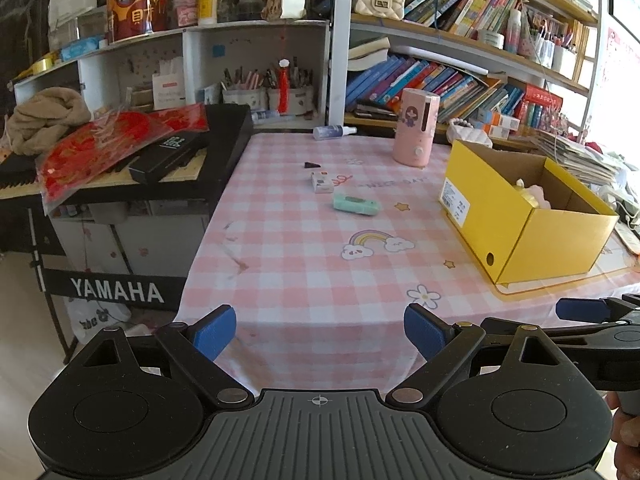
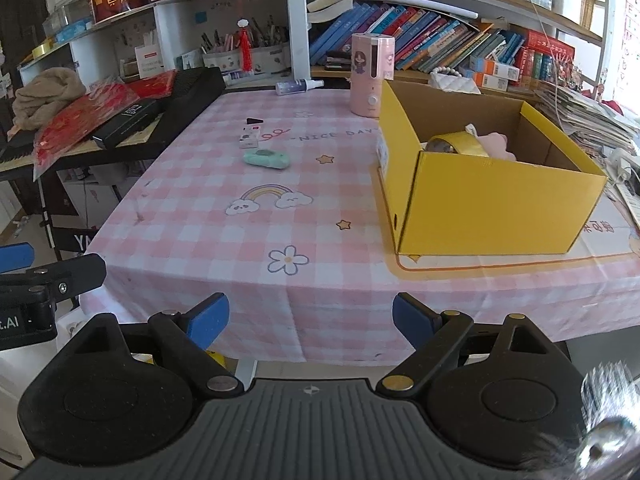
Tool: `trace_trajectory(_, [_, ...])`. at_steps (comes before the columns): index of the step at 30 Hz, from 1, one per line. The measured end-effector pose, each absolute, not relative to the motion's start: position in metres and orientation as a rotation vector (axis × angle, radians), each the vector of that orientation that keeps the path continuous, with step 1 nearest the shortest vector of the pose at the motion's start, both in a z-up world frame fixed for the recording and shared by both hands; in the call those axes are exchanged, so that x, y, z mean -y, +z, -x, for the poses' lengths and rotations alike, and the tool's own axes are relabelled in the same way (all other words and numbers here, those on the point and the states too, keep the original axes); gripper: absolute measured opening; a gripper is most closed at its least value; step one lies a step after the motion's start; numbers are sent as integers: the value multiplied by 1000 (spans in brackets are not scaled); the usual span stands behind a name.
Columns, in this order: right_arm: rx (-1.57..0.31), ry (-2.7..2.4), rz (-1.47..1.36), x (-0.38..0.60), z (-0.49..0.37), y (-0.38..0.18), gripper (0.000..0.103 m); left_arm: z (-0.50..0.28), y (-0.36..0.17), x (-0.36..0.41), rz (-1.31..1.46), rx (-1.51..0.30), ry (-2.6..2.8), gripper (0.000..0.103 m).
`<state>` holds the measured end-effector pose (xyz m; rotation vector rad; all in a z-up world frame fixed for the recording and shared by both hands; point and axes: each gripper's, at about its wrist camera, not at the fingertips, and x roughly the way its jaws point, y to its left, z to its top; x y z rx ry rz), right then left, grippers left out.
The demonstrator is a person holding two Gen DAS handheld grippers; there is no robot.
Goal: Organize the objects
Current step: 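Withdraw both tools from the box toward the green eraser, then grasp the mint-green eraser with the right tool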
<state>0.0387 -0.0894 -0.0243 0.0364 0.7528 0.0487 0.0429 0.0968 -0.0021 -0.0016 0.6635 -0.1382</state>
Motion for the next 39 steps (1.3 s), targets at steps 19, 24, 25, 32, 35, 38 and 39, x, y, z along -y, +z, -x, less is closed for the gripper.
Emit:
trace_trajectory(19, [-764,90,-12,82,-122,-30,88,-124,-5,-99,16,-674,-101,93])
trace_trajectory(24, [-768,108,-1,82,-151,-30,88,-150,-9,-97,23,-685,-87,93])
trace_trajectory(25, [-769,112,0,82,-157,-30,88,-154,-9,-97,24,-687,-85,93])
trace_trajectory(32, [-778,138,8,85,-198,-34,84,-188,-11,-91,25,-698,-62,93])
trace_trajectory(35, [-785,155,16,85,-215,-37,77,-202,-10,-88,28,-696,-51,93])
trace_trajectory(38, [-793,183,27,85,-230,-40,69,-216,-8,-86,28,-690,-43,93])
trace_trajectory(39, [-794,192,30,84,-236,-41,67,-221,-7,-86,26,-688,-40,93])
